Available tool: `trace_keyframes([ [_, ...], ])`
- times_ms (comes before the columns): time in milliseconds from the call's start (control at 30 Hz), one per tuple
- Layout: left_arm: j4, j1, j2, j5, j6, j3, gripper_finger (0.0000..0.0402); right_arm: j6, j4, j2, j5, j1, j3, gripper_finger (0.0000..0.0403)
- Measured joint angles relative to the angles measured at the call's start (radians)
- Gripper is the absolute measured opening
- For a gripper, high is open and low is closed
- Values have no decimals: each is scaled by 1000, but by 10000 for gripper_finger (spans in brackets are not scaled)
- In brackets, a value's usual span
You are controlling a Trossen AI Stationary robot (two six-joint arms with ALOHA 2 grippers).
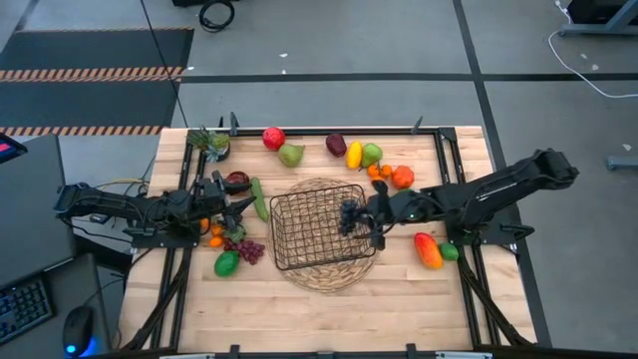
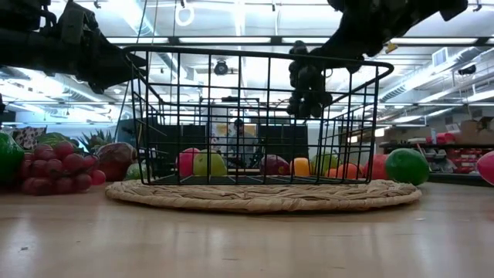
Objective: Build produce basket
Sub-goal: Put the right black grapes into the black wire basket, then put the purple grapes into the black wire basket
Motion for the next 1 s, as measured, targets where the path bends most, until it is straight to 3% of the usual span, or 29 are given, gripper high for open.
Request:
trace_keyframes([
  [200,0,0,0,1,-29,0,203,20,101,43,-14,-2,0,172],
  [433,-2,-1,0,47,-3,2,202,40,172,69,124,-6,0,263],
  [700,-54,-27,61,49,32,108,187,-73,380,44,125,-12,0,277],
  [833,-423,-31,162,50,-45,307,186,-103,459,41,74,-39,0,271],
  [1000,-904,-43,331,111,-208,555,185,-85,398,41,5,-53,0,270],
])
